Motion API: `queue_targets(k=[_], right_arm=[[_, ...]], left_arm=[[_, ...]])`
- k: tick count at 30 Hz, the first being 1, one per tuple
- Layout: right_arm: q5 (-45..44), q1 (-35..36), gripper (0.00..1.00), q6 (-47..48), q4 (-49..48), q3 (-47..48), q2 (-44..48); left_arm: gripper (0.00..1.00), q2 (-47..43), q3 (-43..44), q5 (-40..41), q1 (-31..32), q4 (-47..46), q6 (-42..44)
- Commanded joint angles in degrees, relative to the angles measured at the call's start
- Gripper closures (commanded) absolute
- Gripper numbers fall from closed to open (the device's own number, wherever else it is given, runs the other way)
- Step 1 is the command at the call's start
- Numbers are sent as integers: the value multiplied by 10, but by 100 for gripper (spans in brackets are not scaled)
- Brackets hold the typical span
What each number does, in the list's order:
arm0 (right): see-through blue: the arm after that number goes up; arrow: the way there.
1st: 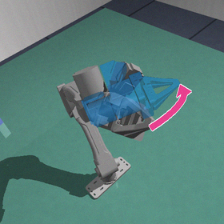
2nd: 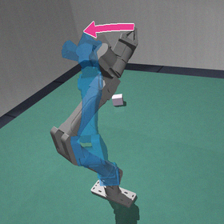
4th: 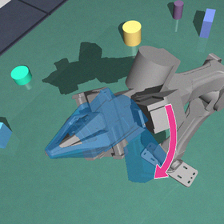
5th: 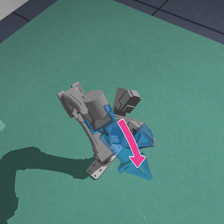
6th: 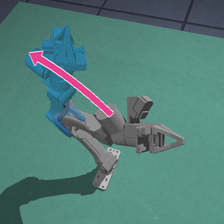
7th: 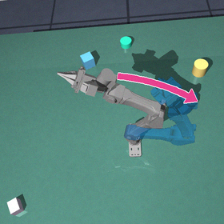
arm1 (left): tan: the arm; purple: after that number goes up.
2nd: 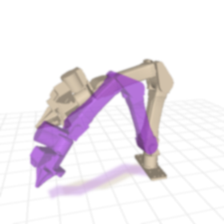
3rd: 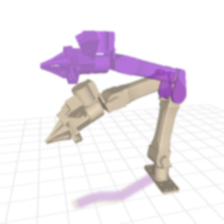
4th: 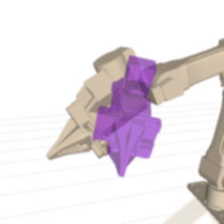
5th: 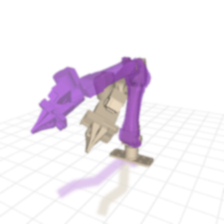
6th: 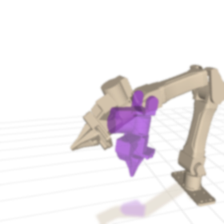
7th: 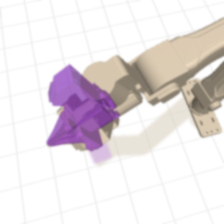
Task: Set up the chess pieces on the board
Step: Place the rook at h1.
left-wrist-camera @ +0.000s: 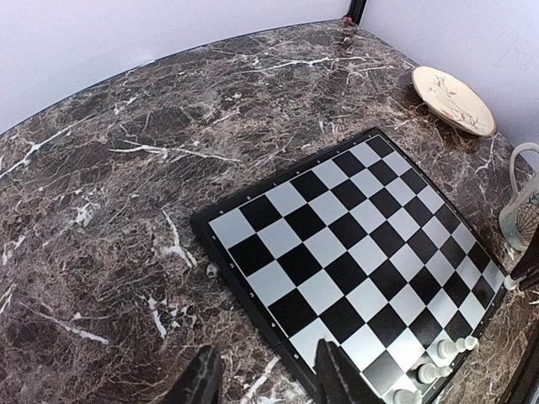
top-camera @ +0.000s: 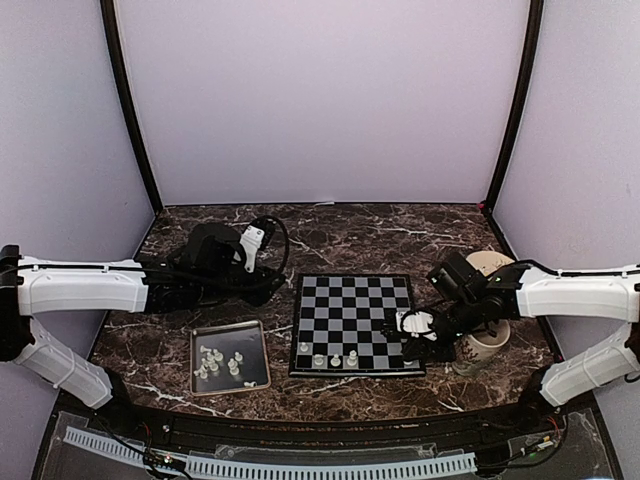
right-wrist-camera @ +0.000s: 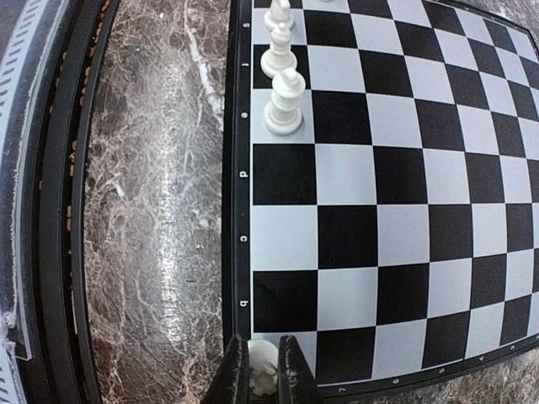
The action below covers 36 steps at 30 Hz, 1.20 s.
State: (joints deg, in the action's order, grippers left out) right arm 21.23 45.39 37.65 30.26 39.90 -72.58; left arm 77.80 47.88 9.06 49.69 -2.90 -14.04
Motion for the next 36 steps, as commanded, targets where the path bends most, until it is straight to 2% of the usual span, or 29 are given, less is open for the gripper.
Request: queue_targets(k=[1, 15, 31, 36], right_arm=[[-20, 5, 96, 13, -23, -16, 5], [-52, 4, 96, 8, -38, -22, -22], [-44, 5, 89, 10, -22, -18, -48], [-49, 4, 81, 8, -20, -18, -50]], left_arm=[[60, 4, 18, 2, -3, 13, -11], [60, 5, 9, 4, -4, 8, -14], [60, -4, -11, 2, -4, -1, -16], [60, -4, -15, 1, -4, -3, -18]])
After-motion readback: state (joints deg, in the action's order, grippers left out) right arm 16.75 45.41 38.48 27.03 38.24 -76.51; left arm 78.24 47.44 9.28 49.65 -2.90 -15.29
